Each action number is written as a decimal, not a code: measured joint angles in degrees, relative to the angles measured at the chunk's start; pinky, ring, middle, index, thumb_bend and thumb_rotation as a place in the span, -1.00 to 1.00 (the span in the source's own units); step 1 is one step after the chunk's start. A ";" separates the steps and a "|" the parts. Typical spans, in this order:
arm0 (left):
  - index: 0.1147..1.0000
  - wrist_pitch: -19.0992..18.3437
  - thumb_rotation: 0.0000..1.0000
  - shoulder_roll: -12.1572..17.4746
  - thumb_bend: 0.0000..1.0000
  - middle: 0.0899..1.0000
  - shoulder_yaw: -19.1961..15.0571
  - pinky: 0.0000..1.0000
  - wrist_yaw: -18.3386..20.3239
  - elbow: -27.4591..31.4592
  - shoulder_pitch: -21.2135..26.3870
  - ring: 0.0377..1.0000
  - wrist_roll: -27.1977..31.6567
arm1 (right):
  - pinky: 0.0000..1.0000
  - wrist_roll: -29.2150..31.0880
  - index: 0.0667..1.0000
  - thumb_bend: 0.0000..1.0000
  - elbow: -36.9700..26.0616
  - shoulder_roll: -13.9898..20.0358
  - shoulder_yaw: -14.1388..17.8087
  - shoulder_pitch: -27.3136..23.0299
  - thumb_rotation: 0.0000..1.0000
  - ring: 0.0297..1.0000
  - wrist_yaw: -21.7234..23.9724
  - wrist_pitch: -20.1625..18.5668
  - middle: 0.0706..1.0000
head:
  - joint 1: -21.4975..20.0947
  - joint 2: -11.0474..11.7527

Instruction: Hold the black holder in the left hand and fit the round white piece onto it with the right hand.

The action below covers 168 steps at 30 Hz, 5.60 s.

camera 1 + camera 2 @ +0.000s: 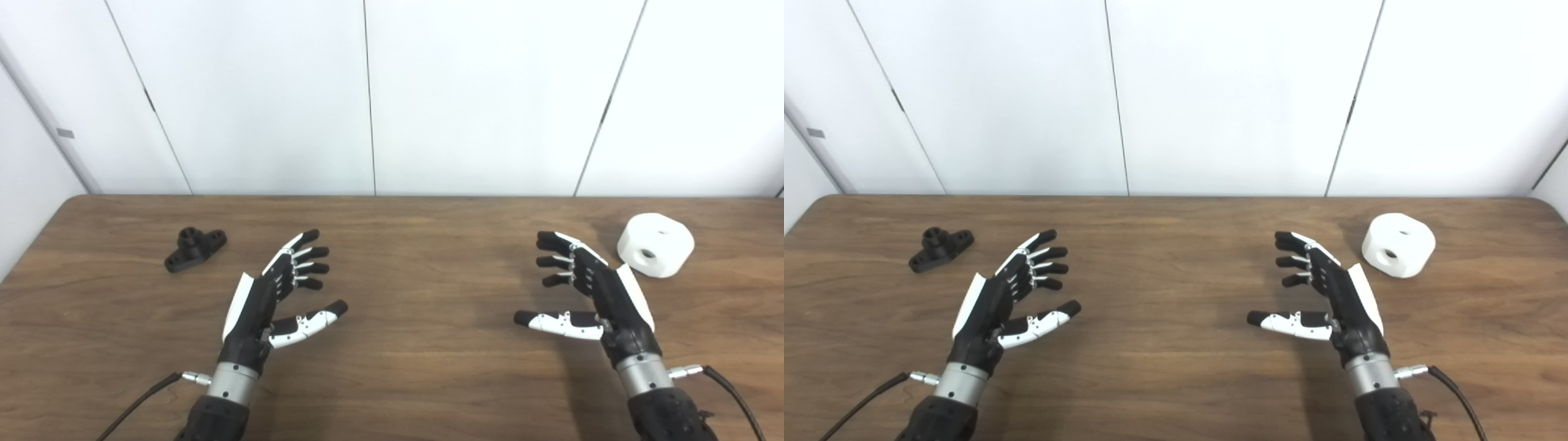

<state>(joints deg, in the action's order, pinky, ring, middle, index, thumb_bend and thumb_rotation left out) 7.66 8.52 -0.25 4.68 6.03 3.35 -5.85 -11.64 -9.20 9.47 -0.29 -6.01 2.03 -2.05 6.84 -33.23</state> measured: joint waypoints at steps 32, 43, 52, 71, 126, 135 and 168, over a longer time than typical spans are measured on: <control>0.49 2.73 -0.91 -4.21 0.32 0.55 3.20 0.20 -5.16 -4.98 1.00 0.46 -7.99 | 0.15 0.93 0.57 0.43 -2.84 2.01 0.95 0.84 -1.00 0.44 2.22 -2.89 0.59 | 18.91 6.24; 0.46 0.19 -0.61 1.63 0.56 0.54 1.98 0.19 -3.77 -1.08 2.41 0.49 -10.04 | 0.14 0.95 0.57 0.44 -2.43 2.09 1.03 0.81 -1.00 0.45 2.32 -2.87 0.59 | 19.00 6.16; 0.50 -7.71 -0.86 9.82 0.38 0.53 -0.29 0.11 2.59 6.24 4.22 0.40 -9.72 | 0.13 1.56 0.56 0.43 -2.23 2.14 1.14 0.47 -1.00 0.45 2.62 -2.88 0.58 | 19.88 6.16; 0.54 -17.88 -0.90 22.12 0.44 0.60 -8.04 0.31 4.35 11.46 10.47 0.55 -18.21 | 0.15 2.31 0.58 0.40 -1.81 2.12 0.98 0.38 -1.00 0.44 2.71 -2.89 0.60 | 20.06 6.07; 0.72 -33.48 0.01 27.83 1.00 1.00 1.76 0.96 7.98 -11.94 14.62 1.00 -42.41 | 0.14 1.23 0.56 0.42 -5.69 3.49 1.07 1.21 -1.00 0.40 3.37 -6.23 0.59 | 19.18 4.14; 0.70 -33.30 -0.05 25.82 1.00 1.00 2.63 0.93 5.01 -15.28 15.29 1.00 -39.54 | 0.14 1.29 0.54 0.41 -6.52 3.50 1.06 1.68 -1.00 0.40 3.69 -6.88 0.57 | 18.91 3.87; 0.53 -24.44 -0.35 23.09 0.75 0.98 3.40 0.84 -11.78 -26.97 17.39 1.00 -31.83 | 0.22 0.96 0.60 0.36 -11.58 3.30 0.02 2.69 -1.00 0.45 3.80 -12.22 0.63 | 17.60 2.64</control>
<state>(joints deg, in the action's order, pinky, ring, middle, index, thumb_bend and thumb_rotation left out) -16.78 31.60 3.15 -7.10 -20.94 20.74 -37.67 -10.67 -20.78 12.77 -0.28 -3.31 5.83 -14.27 24.43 -30.59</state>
